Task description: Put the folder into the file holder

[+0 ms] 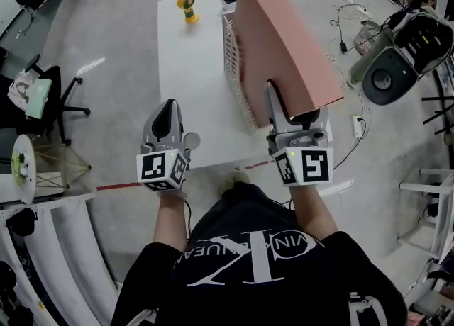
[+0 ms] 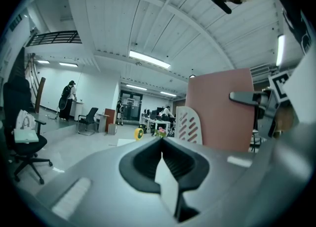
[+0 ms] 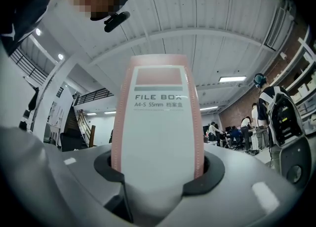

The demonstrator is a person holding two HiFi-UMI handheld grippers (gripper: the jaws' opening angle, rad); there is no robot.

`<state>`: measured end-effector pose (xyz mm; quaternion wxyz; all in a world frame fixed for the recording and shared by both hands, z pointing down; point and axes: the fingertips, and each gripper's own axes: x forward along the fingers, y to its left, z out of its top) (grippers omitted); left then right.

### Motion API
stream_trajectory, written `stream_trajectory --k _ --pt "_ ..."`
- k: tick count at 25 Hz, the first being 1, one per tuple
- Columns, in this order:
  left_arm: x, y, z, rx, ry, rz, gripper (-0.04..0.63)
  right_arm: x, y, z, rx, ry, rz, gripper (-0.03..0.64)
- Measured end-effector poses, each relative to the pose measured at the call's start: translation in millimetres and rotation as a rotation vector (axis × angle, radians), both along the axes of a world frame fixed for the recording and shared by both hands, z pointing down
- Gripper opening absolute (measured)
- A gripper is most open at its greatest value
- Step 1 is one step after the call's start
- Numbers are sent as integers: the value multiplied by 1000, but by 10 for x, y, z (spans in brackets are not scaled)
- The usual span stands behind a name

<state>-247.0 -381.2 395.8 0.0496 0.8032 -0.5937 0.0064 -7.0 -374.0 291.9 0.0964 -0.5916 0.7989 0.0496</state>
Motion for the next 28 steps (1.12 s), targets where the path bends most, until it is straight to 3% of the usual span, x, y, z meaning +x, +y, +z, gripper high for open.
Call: stream_trajectory --k 28 --pt "-154 84 34 -10 -22 -70 0 -114 -272 671 -135 48 -12 296"
